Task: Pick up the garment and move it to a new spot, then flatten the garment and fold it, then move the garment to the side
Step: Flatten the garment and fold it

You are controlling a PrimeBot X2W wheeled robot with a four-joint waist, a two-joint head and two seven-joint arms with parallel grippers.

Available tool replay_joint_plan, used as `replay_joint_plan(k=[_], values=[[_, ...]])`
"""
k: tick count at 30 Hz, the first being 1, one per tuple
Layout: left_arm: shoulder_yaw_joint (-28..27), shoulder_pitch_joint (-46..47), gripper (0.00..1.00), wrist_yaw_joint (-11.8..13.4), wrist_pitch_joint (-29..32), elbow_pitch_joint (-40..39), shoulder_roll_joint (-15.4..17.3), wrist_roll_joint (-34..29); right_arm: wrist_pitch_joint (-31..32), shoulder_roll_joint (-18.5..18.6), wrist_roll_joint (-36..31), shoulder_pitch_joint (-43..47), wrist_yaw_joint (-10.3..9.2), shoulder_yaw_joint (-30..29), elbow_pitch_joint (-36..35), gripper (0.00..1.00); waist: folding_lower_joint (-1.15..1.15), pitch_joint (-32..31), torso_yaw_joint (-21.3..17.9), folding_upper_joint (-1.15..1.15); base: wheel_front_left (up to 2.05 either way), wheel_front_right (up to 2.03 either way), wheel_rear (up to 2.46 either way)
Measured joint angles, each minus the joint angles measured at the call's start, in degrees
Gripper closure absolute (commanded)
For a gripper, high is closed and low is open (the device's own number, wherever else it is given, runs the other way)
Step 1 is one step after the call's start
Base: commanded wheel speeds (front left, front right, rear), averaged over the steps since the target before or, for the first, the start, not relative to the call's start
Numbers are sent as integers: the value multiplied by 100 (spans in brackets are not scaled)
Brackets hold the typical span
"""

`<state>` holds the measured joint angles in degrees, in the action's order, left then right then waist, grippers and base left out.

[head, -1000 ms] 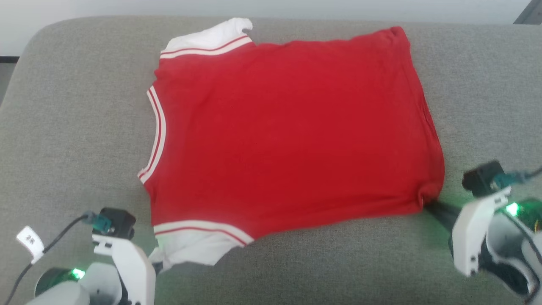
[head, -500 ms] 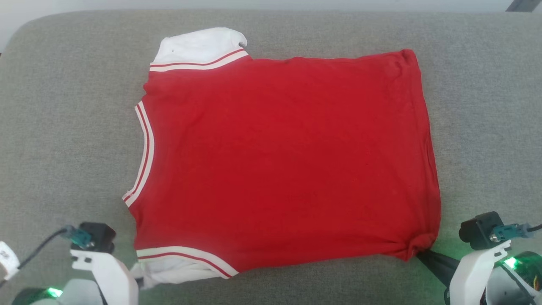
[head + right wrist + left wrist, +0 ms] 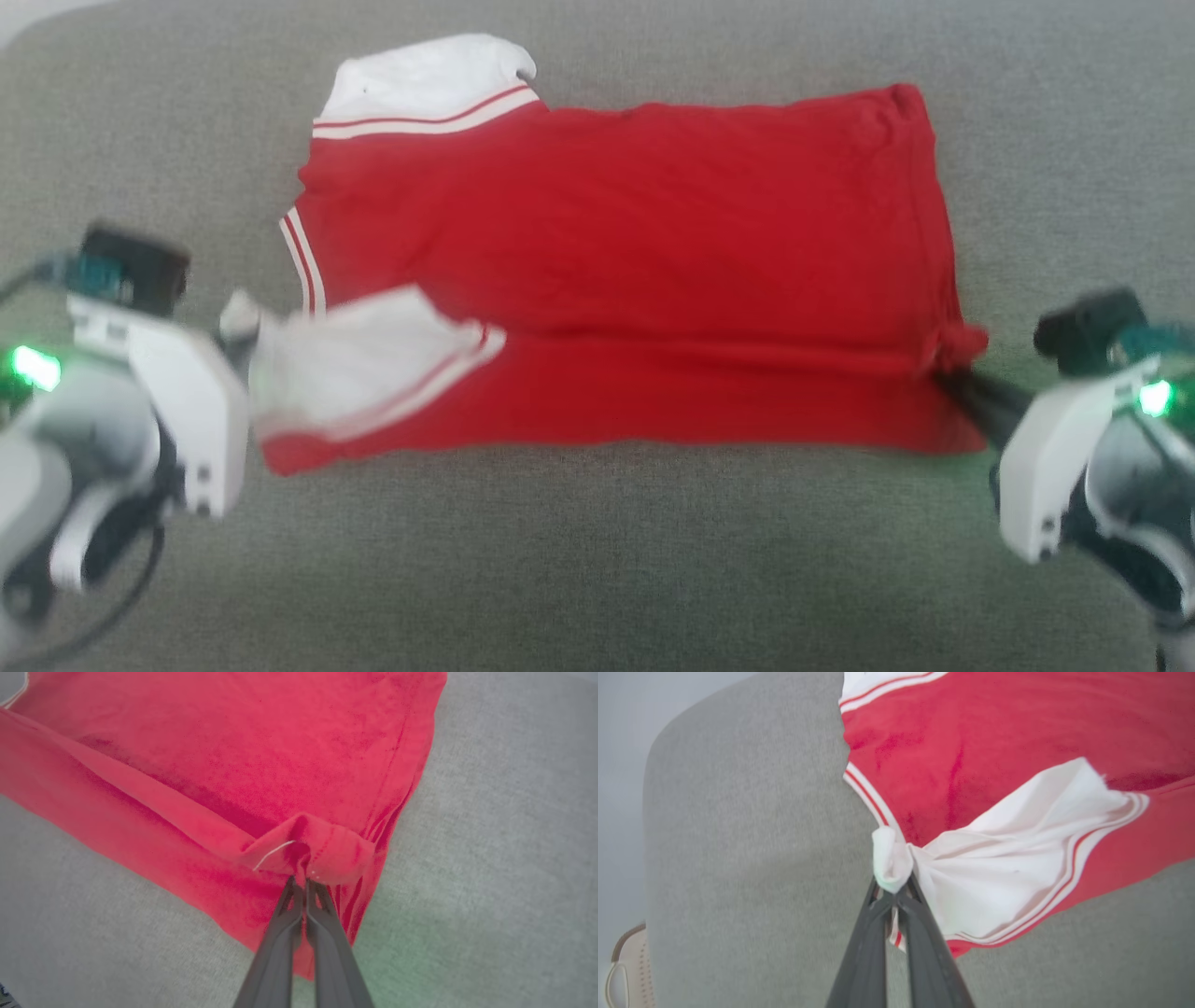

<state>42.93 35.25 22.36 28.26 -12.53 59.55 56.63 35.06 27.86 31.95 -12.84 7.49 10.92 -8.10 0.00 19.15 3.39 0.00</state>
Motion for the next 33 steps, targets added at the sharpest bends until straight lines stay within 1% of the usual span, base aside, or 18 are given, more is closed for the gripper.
replay_joint_plan(k=[4,8,13,19,20,21,22,23,24,25,26,27,30,33], values=[[81,787,100,-481,98,776,-470,-214,-74,109,-31,-727,0,209,413,100,0,146,16,0,0,0,0],[222,1327,100,-929,182,1798,-982,-291,-162,170,-11,-1343,0,523,889,100,0,330,26,0,0,0,0],[349,1652,100,-1367,181,2927,-1544,-259,-342,214,92,-1900,1,954,1524,100,0,534,25,0,0,0,0],[430,1863,100,-1764,213,4013,-2067,-32,-519,234,331,-2357,2,1383,2196,100,0,636,59,0,0,0,0],[432,1910,96,-1819,244,4156,-2129,8,-542,227,341,-2425,2,1425,2305,100,0,638,67,0,0,0,0],[433,1944,88,-1871,261,4287,-2194,35,-577,214,390,-2490,2,1472,2396,100,0,633,71,0,0,0,0],[435,1986,65,-1918,267,4401,-2245,51,-583,203,419,-2547,2,1507,2473,95,0,624,75,0,0,0,0],[423,2011,33,-1940,267,4499,-2281,90,-587,190,441,-2601,2,1536,2537,73,0,610,78,0,0,0,0],[410,2027,0,-1969,257,4581,-2325,97,-590,176,455,-2638,2,1555,2609,53,0,589,79,0,0,0,0],[389,2032,0,-1969,242,4651,-2362,125,-589,168,474,-2661,2,1585,2671,53,0,564,80,0,0,0,0],[381,2043,0,-1992,248,4706,-2380,146,-587,169,488,-2687,2,1622,2692,12,0,533,82,0,0,0,0],[364,2056,0,-1987,266,4754,-2381,164,-590,166,506,-2707,2,1624,2703,0,0,501,83,0,0,0,0],[305,2057,0,-1927,275,4767,-2346,279,-688,210,532,-2705,1,1586,2692,0,0,388,96,0,0,0,0],[309,2035,0,-1873,302,4576,-2243,286,-822,287,526,-2652,0,1408,2581,0,0,273,114,0,0,0,0]])
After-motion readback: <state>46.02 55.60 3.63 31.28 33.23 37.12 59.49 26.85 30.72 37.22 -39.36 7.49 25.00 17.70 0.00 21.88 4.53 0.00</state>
